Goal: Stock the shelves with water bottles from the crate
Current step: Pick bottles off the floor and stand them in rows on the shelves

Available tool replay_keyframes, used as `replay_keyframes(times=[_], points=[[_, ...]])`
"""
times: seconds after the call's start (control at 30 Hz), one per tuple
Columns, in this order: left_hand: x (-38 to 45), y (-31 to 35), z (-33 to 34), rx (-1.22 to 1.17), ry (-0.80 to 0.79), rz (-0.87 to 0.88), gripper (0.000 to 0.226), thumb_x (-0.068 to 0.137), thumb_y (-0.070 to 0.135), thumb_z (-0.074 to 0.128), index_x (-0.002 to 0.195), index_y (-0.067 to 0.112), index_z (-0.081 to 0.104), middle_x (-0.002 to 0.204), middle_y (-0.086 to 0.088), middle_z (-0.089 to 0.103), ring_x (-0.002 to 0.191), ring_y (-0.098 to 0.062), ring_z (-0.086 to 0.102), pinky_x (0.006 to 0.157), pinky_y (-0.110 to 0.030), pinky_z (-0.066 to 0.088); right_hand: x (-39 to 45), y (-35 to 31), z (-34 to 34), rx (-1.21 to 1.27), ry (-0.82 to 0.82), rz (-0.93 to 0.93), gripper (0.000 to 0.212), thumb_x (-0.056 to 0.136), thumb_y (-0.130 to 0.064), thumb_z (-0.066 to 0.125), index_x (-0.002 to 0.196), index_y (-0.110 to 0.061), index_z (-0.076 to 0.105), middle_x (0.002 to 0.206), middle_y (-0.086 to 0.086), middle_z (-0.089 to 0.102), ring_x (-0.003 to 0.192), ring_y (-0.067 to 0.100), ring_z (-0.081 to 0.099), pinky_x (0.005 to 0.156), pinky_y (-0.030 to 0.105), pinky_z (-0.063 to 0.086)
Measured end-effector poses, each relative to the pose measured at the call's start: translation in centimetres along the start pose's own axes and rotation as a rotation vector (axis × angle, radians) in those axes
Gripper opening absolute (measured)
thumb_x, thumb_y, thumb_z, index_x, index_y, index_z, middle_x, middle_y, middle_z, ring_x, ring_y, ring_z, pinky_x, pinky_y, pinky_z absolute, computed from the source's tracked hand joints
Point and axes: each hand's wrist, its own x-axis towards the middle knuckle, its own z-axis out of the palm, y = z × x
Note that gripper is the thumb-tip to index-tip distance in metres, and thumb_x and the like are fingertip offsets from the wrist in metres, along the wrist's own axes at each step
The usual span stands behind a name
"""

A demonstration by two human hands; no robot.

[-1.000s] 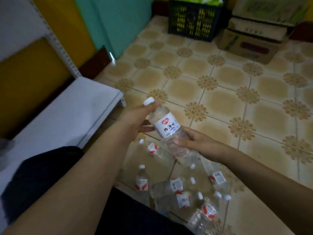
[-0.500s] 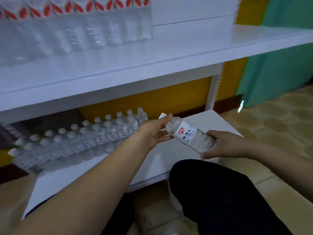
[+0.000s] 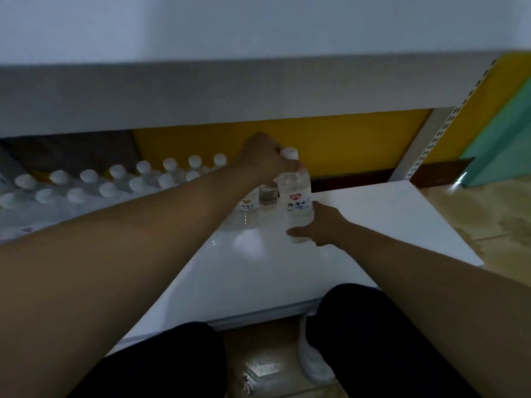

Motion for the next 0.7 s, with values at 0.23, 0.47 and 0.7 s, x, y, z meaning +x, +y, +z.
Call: replay_keyframes(times=[0.23,0.47,0.7], points=[[6.1,-3.8,3.2,0.375,0.054,0.112,0.044,0.075,0.049,0.079,0.080,0.007,0.066,0.070,-0.002,0.054,0.070,-0.016,0.051,0.052,-0.027,0.030,7.7,-1.1,3.9,0.339,0.138,0.155,0.048,0.088,-0.032,0.069,0.124,-0.003,0.058,0.118,0.017,0.066,0.107,0.035,0.064,0.096,0.045,0.051],[8.2,-8.7,4.4,0.549,0.101,0.043,0.032,0.084,0.050,0.069,0.093,0.020,0.062,0.081,0.003,0.056,0.075,-0.015,0.051,0.053,-0.025,0.028,10.5,-1.8,6.6,0.653,0.096,0.222,0.025,0.087,-0.008,0.059,0.113,-0.007,0.060,0.102,0.011,0.062,0.099,0.029,0.062,0.093,0.041,0.053],[8.1,-10.2,4.9,0.675,0.141,0.099,0.042,0.087,0.062,0.056,0.102,0.022,0.064,0.090,0.001,0.068,0.088,-0.022,0.061,0.071,-0.032,0.034,10.3,-1.7,7.8,0.820,-0.054,0.138,0.031,0.087,0.006,0.048,0.084,-0.023,0.055,0.102,0.011,0.059,0.098,0.025,0.054,0.096,0.040,0.045]])
